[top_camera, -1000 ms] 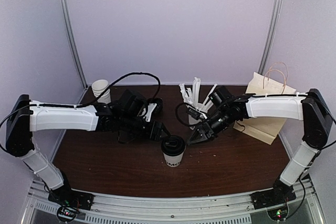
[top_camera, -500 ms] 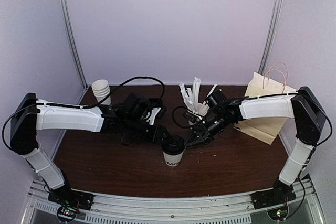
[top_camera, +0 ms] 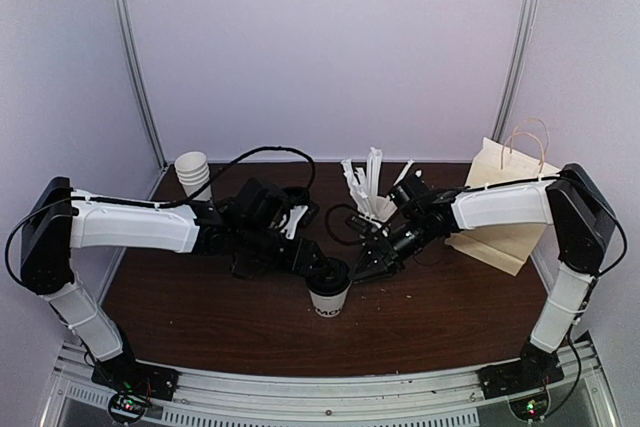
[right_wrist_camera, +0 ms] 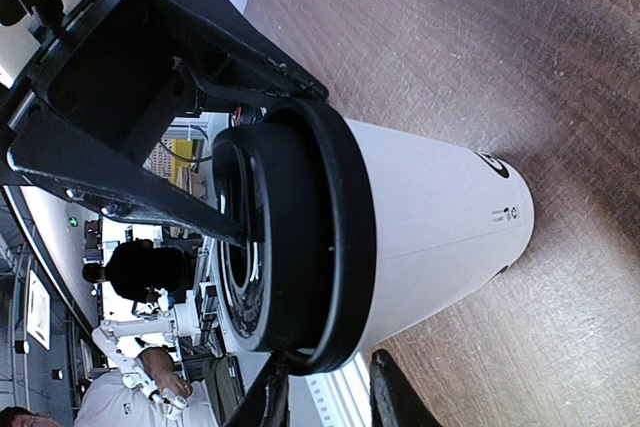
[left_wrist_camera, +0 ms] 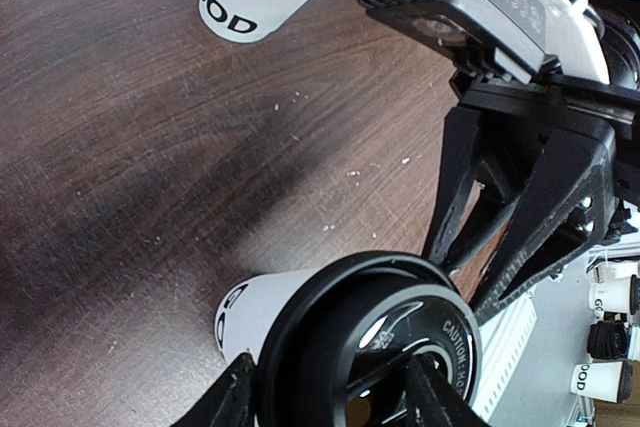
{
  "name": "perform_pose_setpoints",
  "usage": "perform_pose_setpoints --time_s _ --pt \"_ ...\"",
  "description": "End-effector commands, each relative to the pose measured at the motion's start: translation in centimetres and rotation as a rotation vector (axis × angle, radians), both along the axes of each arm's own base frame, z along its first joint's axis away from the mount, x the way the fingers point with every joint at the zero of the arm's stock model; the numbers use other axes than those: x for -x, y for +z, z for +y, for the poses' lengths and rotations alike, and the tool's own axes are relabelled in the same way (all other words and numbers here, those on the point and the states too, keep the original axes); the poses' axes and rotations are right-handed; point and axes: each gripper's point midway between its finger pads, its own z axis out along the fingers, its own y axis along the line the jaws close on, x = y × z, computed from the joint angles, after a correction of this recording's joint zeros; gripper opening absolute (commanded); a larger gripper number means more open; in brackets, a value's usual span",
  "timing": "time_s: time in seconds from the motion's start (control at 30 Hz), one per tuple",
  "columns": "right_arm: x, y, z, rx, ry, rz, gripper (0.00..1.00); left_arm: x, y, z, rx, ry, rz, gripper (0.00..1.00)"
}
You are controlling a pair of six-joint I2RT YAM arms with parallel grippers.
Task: Pack the takeout coffee
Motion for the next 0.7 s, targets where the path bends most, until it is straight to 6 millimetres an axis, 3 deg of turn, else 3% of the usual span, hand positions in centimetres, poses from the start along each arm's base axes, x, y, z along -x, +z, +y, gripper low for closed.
perform_pose_setpoints --time_s 0.0,0.17,0.37,0.67 --pt "0.7 -3.0 0.2 0.076 0.0 0.034 0.27 1.2 -2.2 0.7 -0.062 -0.015 0.024 0.51" --pt "1.5 -5.6 -0.7 0.197 0.015 0.041 0.21 1.4 -2.8 1.1 -0.076 -0.007 0.031 0.51" --pt "1.8 -8.5 -3.4 0.392 -0.018 0.008 0.15 1.4 -3.3 1.3 -0.09 -0.005 0.033 0.52" --pt "2.0 -11.3 -2.9 0.422 0.007 0.055 0.14 1.6 -6.1 2.3 -0.146 0.01 0.051 0.52"
